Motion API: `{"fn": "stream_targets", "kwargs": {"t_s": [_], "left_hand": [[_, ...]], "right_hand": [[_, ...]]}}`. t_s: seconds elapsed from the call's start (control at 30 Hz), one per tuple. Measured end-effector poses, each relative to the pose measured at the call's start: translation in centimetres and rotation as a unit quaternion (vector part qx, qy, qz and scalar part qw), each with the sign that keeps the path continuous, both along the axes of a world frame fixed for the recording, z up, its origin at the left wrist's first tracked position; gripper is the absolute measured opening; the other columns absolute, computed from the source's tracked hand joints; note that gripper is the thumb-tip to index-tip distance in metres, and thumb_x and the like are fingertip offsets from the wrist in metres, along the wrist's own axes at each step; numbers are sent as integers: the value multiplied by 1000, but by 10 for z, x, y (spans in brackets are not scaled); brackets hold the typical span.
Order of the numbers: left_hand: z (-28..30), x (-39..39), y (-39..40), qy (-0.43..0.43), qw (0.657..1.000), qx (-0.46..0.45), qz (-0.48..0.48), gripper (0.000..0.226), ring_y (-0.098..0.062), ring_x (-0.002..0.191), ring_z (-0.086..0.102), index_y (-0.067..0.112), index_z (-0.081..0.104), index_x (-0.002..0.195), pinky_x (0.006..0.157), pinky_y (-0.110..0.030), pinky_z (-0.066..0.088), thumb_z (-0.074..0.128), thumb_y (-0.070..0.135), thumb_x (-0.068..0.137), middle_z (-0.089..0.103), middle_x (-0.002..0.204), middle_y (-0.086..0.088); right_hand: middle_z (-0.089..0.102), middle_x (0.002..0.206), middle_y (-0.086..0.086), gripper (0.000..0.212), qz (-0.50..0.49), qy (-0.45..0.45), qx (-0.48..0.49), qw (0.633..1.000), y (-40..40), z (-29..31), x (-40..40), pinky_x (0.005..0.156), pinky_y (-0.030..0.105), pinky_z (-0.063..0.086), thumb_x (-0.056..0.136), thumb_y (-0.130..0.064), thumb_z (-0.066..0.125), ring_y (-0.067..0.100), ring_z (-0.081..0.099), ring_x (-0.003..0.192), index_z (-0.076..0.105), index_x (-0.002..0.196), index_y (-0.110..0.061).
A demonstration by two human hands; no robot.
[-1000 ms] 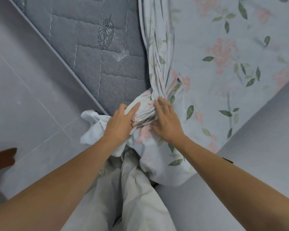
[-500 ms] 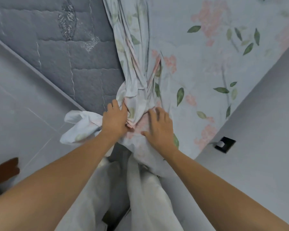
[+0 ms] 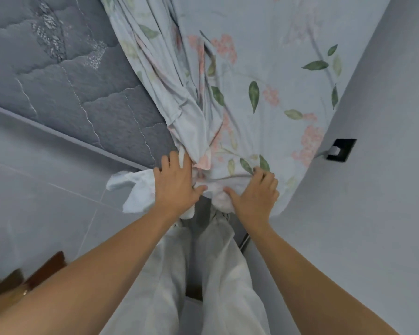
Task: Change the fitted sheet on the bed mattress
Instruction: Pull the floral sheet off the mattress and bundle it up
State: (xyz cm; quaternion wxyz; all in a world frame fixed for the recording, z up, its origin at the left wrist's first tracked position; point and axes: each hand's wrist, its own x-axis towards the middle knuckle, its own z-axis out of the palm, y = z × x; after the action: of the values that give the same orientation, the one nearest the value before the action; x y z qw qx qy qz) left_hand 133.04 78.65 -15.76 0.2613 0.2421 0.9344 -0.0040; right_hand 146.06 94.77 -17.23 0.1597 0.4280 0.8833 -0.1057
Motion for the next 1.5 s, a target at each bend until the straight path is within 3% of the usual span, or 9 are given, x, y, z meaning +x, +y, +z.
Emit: {"fn": "stream_targets", "kwargs": {"t_s": [0.17, 0.27, 0.43, 0.57, 0.7, 1.0, 1.17, 1.33, 1.5], "left_hand": [[2, 12, -3, 3, 998, -39, -43, 113, -33, 103, 45, 11, 34, 147, 80, -44, 46, 88, 63, 62, 42, 123, -17], [-3, 12, -1, 14, 998, -19, -61, 101, -35, 96, 50, 11, 38, 147, 75, -43, 44, 93, 35, 66, 46, 121, -19], [-4, 19, 6, -37, 996, 49, -69, 68, -35, 78, 49, 17, 48, 130, 54, -38, 37, 73, -8, 72, 40, 109, -16], [5, 14, 26, -103, 991, 54, -66, 57, -39, 77, 55, 15, 58, 124, 55, -39, 38, 63, -10, 74, 45, 121, -19], [10, -5, 54, -130, 986, 35, -100, 41, -43, 73, 59, 10, 64, 113, 56, -41, 36, 61, -9, 77, 51, 120, -21], [54, -6, 159, -119, 972, 177, -95, 37, -40, 69, 51, 11, 61, 113, 58, -37, 32, 60, -5, 80, 49, 119, -19], [60, -31, 256, -79, 964, 227, -112, 41, -41, 90, 57, 12, 60, 117, 63, -40, 39, 60, -6, 80, 48, 130, -19], [42, -11, 255, -45, 991, 92, -89, 69, -41, 129, 40, 33, 38, 150, 95, -56, 43, 67, 47, 89, 33, 150, -16], [24, 13, 241, -53, 994, 4, -92, 127, -39, 127, 37, 45, 2, 159, 96, -55, 42, 79, 77, 63, 31, 142, -21]], "right_hand": [[56, 114, 12, 68, -59, 27, -23, 998, -8, -7, 9, 89, 45, 47, 79, -61, 81, 34, 52, 101, 56, 117, -10], [62, 99, 8, 36, -41, 43, -54, 997, -3, -12, 12, 81, 47, 45, 95, -48, 69, 34, 54, 98, 62, 98, -13], [57, 84, 6, 21, -6, 112, -86, 990, 15, -7, 19, 61, 38, 36, 105, -25, 58, 30, 52, 80, 52, 88, -14], [47, 63, 1, 26, 8, 174, -108, 979, 41, 5, 17, 50, 31, 27, 108, -19, 55, 20, 43, 53, 44, 85, -16], [49, 62, 0, 12, 40, 197, -119, 972, 65, 12, 14, 50, 29, 26, 107, -15, 58, 20, 44, 51, 53, 96, -15], [41, 65, -1, 25, 31, 255, -100, 961, 134, 41, -11, 48, 35, 30, 110, -16, 49, 22, 40, 54, 36, 90, -22], [50, 70, 3, 20, -29, 304, -81, 949, 254, 82, -72, 55, 44, 41, 110, -22, 46, 26, 46, 60, 39, 93, -16], [63, 94, 5, 17, 9, 228, -203, 952, 291, 74, -71, 80, 48, 52, 102, -29, 62, 27, 59, 88, 54, 106, -15], [32, 152, 7, 101, -62, 105, -210, 970, 244, 27, -6, 112, 50, 43, 76, -45, 87, 35, 37, 137, 29, 158, -36]]}}
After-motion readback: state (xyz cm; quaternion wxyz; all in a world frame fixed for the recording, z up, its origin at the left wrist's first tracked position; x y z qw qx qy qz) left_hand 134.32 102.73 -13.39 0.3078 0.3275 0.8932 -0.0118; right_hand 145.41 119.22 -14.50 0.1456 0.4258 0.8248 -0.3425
